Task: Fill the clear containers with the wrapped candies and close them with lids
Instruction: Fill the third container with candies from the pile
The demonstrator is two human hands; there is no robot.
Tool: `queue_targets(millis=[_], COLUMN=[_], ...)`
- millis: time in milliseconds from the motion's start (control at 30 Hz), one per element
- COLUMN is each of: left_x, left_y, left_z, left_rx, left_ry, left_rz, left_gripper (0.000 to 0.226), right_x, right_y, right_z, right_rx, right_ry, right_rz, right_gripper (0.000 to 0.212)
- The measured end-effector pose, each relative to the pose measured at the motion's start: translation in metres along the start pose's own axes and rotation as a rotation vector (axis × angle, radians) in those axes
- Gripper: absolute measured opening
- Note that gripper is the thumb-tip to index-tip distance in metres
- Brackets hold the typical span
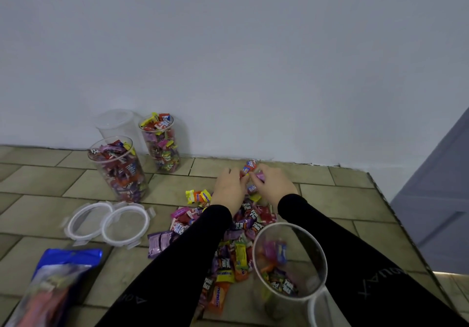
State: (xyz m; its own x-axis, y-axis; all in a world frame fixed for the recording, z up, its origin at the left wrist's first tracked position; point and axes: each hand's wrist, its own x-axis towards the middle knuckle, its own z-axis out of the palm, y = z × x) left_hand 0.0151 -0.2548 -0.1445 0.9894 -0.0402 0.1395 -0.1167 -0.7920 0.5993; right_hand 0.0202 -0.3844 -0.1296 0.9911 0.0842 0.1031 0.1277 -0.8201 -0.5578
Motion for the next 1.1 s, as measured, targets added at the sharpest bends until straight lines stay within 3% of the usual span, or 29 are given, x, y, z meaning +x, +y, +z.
queue_targets(millis=[267, 533, 767, 967, 1100], left_x=[-0.015, -0.038, -0.059, -0.079, -0.102], left_y=[0.018, 0.05, 0.079, 0.099, 0.108], left_z=[-0.025, -0.055, -0.074, -0.095, -0.102], left_rx=[-0.286, -0.651, -0.737, -1.047, -1.18], left_ry=[0.115, 0.212, 0.285, 0.351, 0.316], left_rz=[0.009, 0.033, 0.149, 0.046, 0.047], left_gripper=[0.017, 0.019, 0.02, 0.024, 0.026], right_x=[-0.013, -0.026, -0.047, -0.076, -0.101], right_y=[-0.022, -0.041, -0.077, -0.096, -0.1], right_z=[-0.027, -0.061, -0.088, -0.102, -0.101], right_rx=[0.141, 0.39, 0.613, 0.869, 1.015], right_ry=[0.145, 0.293, 0.447, 0.649, 0.693], right_rz=[0.004, -0.013, -0.039, -0.005, 0.08], right_gripper=[0.029, 0.03, 0.03, 0.031, 0.03])
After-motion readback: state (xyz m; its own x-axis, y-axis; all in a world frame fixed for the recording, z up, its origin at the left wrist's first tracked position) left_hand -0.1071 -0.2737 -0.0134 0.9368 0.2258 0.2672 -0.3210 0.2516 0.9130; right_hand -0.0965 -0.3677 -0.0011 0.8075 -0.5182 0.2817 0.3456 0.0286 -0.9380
